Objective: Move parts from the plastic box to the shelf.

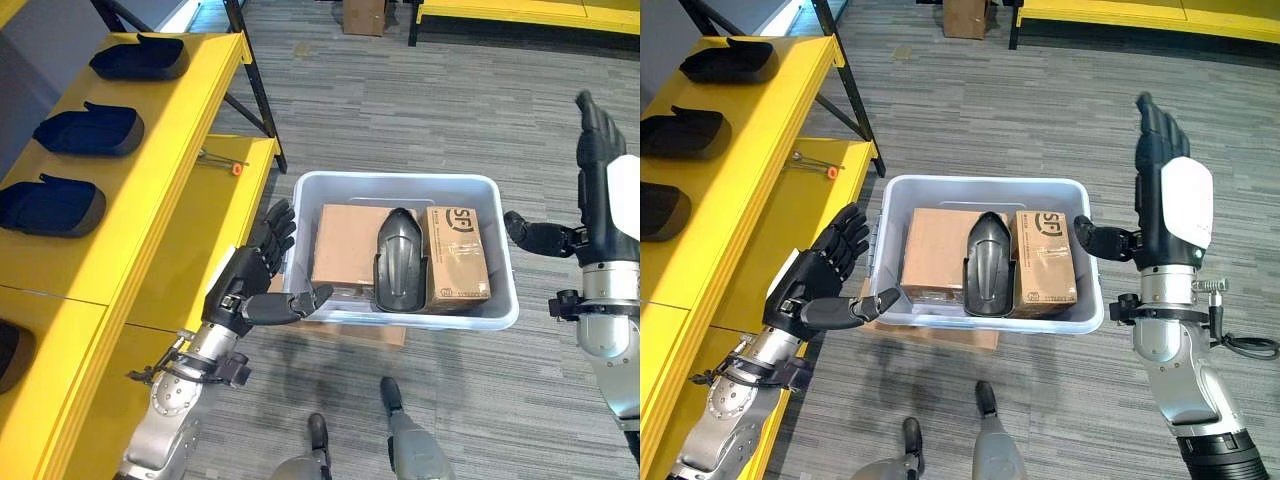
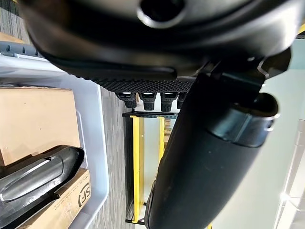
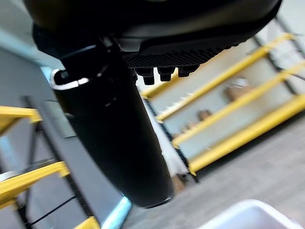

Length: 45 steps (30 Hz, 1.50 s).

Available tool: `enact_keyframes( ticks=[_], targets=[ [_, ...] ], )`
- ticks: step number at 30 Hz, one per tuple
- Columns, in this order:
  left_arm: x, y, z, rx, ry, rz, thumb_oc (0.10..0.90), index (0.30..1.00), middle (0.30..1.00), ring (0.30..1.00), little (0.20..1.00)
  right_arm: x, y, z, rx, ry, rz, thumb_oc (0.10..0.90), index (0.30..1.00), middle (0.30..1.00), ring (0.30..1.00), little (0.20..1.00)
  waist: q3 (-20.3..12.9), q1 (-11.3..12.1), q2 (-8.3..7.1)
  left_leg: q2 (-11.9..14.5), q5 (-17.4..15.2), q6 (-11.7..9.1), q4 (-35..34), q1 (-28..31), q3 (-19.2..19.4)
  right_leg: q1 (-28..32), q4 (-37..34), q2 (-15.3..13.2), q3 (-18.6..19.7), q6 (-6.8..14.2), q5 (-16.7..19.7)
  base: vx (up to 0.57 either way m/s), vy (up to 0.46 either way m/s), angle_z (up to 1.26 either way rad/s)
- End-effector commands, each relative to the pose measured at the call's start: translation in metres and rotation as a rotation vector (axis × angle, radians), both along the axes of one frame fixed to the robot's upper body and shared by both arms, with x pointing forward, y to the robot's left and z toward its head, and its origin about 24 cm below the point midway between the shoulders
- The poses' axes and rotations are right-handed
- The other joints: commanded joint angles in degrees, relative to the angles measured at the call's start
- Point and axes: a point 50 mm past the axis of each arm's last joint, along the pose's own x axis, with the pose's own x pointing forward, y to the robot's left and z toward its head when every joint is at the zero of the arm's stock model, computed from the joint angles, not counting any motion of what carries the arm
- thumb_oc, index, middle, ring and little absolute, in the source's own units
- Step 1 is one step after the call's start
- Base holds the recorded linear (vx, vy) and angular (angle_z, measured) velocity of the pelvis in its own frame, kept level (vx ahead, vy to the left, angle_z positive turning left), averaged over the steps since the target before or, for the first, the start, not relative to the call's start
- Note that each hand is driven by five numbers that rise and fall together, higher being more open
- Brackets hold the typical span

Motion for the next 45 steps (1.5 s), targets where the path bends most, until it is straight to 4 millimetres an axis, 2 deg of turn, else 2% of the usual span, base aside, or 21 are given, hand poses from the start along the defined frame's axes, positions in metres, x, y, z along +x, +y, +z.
enact_keyframes(
  ticks=[1, 4, 9, 14, 18, 20, 24, 26, 28, 33, 35, 40, 41, 45],
  targets=[
    [-0.003, -0.011, 0.049, -0.092, -0.279, -0.042, 0.9, 1.0, 1.0, 1.0, 1.0, -0.007, -0.004, 0.055, 0.071, -0.304, 0.01, 0.9, 1.0, 1.0, 1.0, 1.0, -1.5, 0.3, 0.58, 8.3, -6.3, -2.4, 4.6, 1.1, 4.1, -3.5, 10.4, -3.0, 0.0, 1.0, -10.3, -0.05, 0.009, 0.0],
    [-0.002, -0.012, 0.048, -0.103, -0.28, -0.038, 0.9, 1.0, 1.0, 1.0, 1.0, -0.005, -0.007, 0.054, 0.152, -0.31, 0.015, 0.9, 1.0, 1.0, 1.0, 1.0, -1.2, -0.1, 1.02, 8.4, -6.1, -2.6, 4.6, 1.0, 4.2, -3.8, 10.4, -3.1, 0.2, 0.9, -10.3, -0.02, 0.012, -0.02],
    [-0.002, -0.017, 0.046, -0.135, -0.292, -0.025, 0.9, 1.0, 1.0, 1.0, 1.0, -0.002, -0.007, 0.05, 0.264, -0.33, 0.036, 0.9, 1.0, 1.0, 1.0, 1.0, -0.5, -1.0, 2.86, 8.4, -5.3, -2.9, 4.2, 0.9, 4.8, -4.1, 10.5, -3.0, 1.1, 0.4, -10.6, -0.02, 0.039, -0.08],
    [-0.002, -0.019, 0.046, -0.145, -0.29, -0.021, 0.9, 1.0, 1.0, 1.0, 1.0, -0.001, -0.01, 0.045, 0.368, -0.335, 0.047, 0.9, 1.0, 1.0, 1.0, 1.0, -0.3, -1.3, 3.68, 8.0, -5.6, -2.8, 4.7, 0.6, 4.9, -4.3, 11.0, -3.2, 1.4, 0.2, -10.9, 0.0, 0.013, -0.05],
    [-0.002, -0.019, 0.047, -0.15, -0.294, -0.018, 0.9, 1.0, 1.0, 1.0, 1.0, -0.002, -0.004, 0.05, 0.293, -0.345, 0.083, 0.9, 1.0, 1.0, 1.0, 1.0, -0.1, -1.4, 4.19, 7.8, -5.6, -2.9, 4.8, 0.3, 4.9, -4.8, 11.4, -3.4, 1.6, 0.2, -11.2, 0.0, 0.0, 0.0],
    [-0.001, -0.02, 0.048, -0.146, -0.295, -0.017, 0.9, 1.0, 1.0, 1.0, 1.0, -0.001, 0.006, 0.057, 0.209, -0.333, 0.132, 0.9, 1.0, 1.0, 1.0, 1.0, 0.1, -1.3, 4.29, 7.7, -5.7, -2.9, 5.0, 0.0, 4.8, -5.2, 11.8, -3.4, 1.6, 0.2, -11.4, 0.0, 0.0, 0.0],
    [-0.001, -0.02, 0.049, -0.139, -0.3, -0.026, 0.9, 1.0, 1.0, 1.0, 1.0, 0.001, 0.014, 0.064, 0.177, -0.322, 0.176, 0.9, 1.0, 1.0, 1.0, 1.0, 0.6, -1.0, 4.35, 7.8, -5.6, -3.0, 5.2, -0.6, 4.7, -5.9, 12.4, -3.4, 1.5, 0.2, -11.7, -0.02, -0.02, -0.01],
    [-0.001, -0.02, 0.049, -0.136, -0.301, -0.031, 0.9, 1.0, 1.0, 1.0, 1.0, 0.0, 0.018, 0.069, 0.079, -0.354, 0.153, 0.9, 1.0, 1.0, 1.0, 1.0, 0.9, -0.9, 4.4, 7.8, -5.6, -3.1, 5.3, -1.0, 4.6, -6.2, 12.6, -3.4, 1.4, 0.1, -11.8, -0.03, -0.033, 0.01],
    [-0.001, -0.02, 0.05, -0.134, -0.306, -0.04, 0.9, 1.0, 1.0, 1.0, 1.0, 0.0, 0.025, 0.081, -0.122, -0.389, 0.118, 0.9, 1.0, 1.0, 1.0, 1.0, 1.3, -0.6, 4.72, 7.9, -5.3, -3.3, 5.0, -1.2, 4.5, -6.7, 12.8, -3.6, 1.1, 0.1, -11.8, -0.04, -0.018, 0.0],
    [-0.001, -0.02, 0.051, -0.133, -0.314, -0.056, 0.9, 1.0, 1.0, 1.0, 1.0, 0.001, 0.029, 0.095, -0.259, -0.413, 0.084, 0.9, 1.0, 1.0, 1.0, 1.0, 1.7, -0.4, 5.07, 8.4, -4.6, -3.6, 4.4, -1.7, 4.6, -7.0, 12.4, -3.8, 0.6, 0.1, -11.7, -0.04, -0.014, 0.02],
    [-0.002, -0.02, 0.05, -0.136, -0.312, -0.059, 0.9, 1.0, 1.0, 1.0, 1.0, 0.002, 0.024, 0.098, -0.236, -0.411, 0.066, 0.9, 1.0, 1.0, 1.0, 1.0, 1.7, -0.3, 5.09, 8.6, -4.4, -3.8, 4.4, -1.7, 4.7, -6.9, 12.3, -3.9, 0.4, 0.0, -11.8, 0.0, 0.0, 0.0],
    [-0.004, -0.018, 0.048, -0.14, -0.307, -0.056, 0.9, 1.0, 1.0, 1.0, 1.0, 0.004, 0.002, 0.089, -0.032, -0.432, -0.046, 0.9, 1.0, 1.0, 1.0, 1.0, 1.6, -0.5, 5.28, 8.8, -4.3, -3.8, 4.3, -1.5, 5.0, -6.8, 12.5, -3.9, 0.3, -0.1, -11.9, 0.0, 0.0, 0.0],
    [-0.004, -0.018, 0.048, -0.139, -0.307, -0.054, 0.9, 1.0, 1.0, 1.0, 1.0, 0.006, -0.009, 0.08, 0.07, -0.437, -0.107, 0.9, 1.0, 1.0, 1.0, 1.0, 1.7, -0.6, 5.4, 8.8, -4.4, -3.8, 4.5, -1.6, 4.9, -6.9, 12.6, -4.0, 0.4, -0.1, -12.0, 0.0, 0.0, 0.0],
    [-0.004, -0.02, 0.047, -0.145, -0.304, -0.057, 0.9, 1.0, 1.0, 1.0, 1.0, 0.008, -0.03, 0.066, 0.216, -0.435, -0.186, 0.9, 1.0, 1.0, 1.0, 1.0, 2.3, -0.9, 6.1, 8.6, -4.6, -3.6, 4.7, -1.4, 4.9, -7.0, 12.9, -4.2, 0.6, -0.2, -12.1, 0.0, 0.012, 0.0]
  ],
)
